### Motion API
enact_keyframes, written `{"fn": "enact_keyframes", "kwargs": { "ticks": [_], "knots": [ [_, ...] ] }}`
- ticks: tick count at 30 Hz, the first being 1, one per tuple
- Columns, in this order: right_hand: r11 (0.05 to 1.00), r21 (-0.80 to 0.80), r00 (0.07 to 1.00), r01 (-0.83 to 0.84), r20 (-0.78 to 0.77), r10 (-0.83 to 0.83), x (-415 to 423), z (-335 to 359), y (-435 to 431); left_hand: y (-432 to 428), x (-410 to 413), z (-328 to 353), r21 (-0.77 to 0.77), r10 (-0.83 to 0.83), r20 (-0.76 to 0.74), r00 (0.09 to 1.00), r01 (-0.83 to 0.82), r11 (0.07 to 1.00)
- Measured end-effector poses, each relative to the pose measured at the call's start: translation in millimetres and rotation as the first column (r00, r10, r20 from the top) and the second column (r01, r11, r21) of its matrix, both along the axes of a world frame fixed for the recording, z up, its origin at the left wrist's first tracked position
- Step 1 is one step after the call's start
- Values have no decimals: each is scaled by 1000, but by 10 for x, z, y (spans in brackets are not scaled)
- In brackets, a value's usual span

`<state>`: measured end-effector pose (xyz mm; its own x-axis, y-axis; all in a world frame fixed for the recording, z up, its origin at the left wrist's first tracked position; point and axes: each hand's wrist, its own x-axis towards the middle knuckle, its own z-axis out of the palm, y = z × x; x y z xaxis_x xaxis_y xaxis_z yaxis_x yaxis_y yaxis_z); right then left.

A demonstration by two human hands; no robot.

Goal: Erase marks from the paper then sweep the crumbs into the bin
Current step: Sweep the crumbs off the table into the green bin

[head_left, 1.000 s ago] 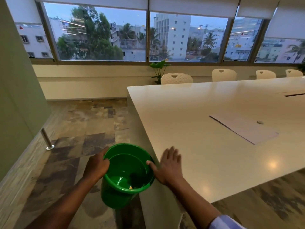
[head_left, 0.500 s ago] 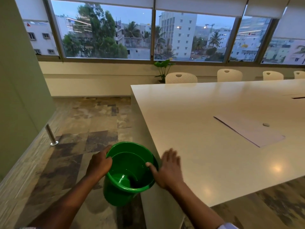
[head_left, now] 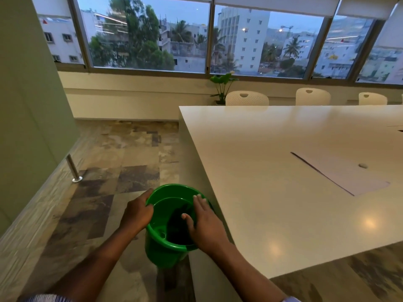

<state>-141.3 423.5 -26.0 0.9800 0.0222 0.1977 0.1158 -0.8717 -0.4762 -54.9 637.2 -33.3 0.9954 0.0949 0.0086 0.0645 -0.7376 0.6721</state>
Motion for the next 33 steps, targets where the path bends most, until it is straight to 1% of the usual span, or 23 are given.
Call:
{"fn": "enact_keyframes", "kwargs": {
  "ticks": [1, 2, 6, 8, 9, 11, 12, 13, 14, 16, 18, 19, 20, 22, 24, 26, 28, 33],
  "knots": [
    [999, 50, 997, -11, 71, 7, 7, -6, 73, 23, -14, -23, -23, 1, -6, 1000, -1, 1000],
    [996, 85, 992, 20, 126, -30, 15, 14, 113, 26, -27, -38, -46, 0, -7, 1000, 0, 999],
    [986, 96, 978, 135, 145, -148, 171, -39, 259, 153, -110, -211, -81, 15, -5, 1000, -15, 997],
    [995, 69, 977, 76, 196, -88, 262, -121, 356, 230, -146, -343, -91, 12, -12, 1000, -13, 996],
    [999, 30, 985, 15, 174, -20, 310, -190, 387, 255, -163, -400, -102, 11, -22, 1000, -13, 995],
    [992, -51, 994, -111, 15, 112, 397, -355, 461, 335, -186, -547, -132, 26, -43, 999, -31, 991],
    [985, -73, 986, -157, -74, 151, 436, -453, 507, 390, -199, -641, -149, 38, -55, 998, -46, 988],
    [984, -76, 981, -161, -122, 151, 452, -525, 496, 408, -213, -697, -162, 44, -61, 997, -53, 985],
    [986, -80, 983, -148, -125, 138, 470, -619, 520, 458, -225, -793, -167, 57, -69, 996, -68, 984],
    [994, -69, 995, -88, -42, 85, 511, -792, 567, 553, -223, -989, -175, 92, -89, 992, -107, 979],
    [999, 41, 999, 28, 27, -29, 537, -947, 572, 626, -217, -1182, -193, 112, -111, 988, -132, 972],
    [987, 126, 994, 99, 24, -103, 554, -1036, 573, 665, -213, -1284, -199, 117, -124, 985, -141, 970],
    [961, 214, 984, 175, -11, -177, 582, -1136, 573, 701, -198, -1379, -202, 122, -137, 983, -149, 968],
    [886, 354, 953, 298, -157, -258, 647, -1392, 597, 780, -155, -1602, -212, 136, -165, 977, -170, 962],
    [823, 441, 924, 358, -294, -245, 727, -1643, 624, 852, -105, -1821, -236, 153, -176, 972, -193, 952],
    [765, 513, 903, 390, -375, -209, 801, -1869, 656, 914, -65, -2033, -283, 152, -180, 972, -199, 938],
    [723, 551, 887, 417, -419, -192, 880, -2074, 684, 956, -20, -2251, -320, 127, -192, 973, -185, 929],
    [690, 568, 871, 449, -450, -196, 1090, -2755, 781, 1013, 94, -2966, -321, 161, -233, 959, -232, 918]
  ]
}}
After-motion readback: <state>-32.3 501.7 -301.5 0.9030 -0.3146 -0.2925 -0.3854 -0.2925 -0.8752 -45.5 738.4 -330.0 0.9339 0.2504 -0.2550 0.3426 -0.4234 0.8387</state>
